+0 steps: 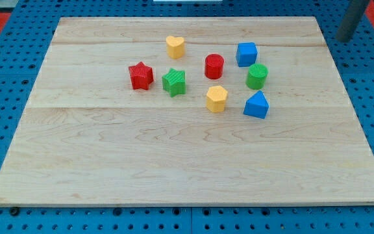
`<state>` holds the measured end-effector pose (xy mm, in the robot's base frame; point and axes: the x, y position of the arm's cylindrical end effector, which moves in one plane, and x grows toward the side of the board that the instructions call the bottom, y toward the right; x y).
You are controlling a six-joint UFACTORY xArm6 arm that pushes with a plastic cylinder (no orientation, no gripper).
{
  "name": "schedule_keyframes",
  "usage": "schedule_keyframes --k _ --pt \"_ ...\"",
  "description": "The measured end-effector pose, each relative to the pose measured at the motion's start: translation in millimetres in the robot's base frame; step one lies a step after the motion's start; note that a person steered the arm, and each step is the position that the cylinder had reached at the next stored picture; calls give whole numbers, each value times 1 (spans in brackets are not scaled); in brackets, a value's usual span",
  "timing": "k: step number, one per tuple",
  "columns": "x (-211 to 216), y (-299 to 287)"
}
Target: Move blue triangle towards center left
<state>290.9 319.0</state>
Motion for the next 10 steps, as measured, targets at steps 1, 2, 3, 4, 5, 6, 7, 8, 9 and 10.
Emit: schedule_keyframes --k 1,2,3,4,5,6,7,8,9,10 --pt "60 -18" --pt "118 -49" --pt "129 -90" --pt "128 -138" --pt "127 -168" --pt "126 -184" --pt "126 -197" --pt "127 -205" --pt "142 -205" --pt "165 -205"
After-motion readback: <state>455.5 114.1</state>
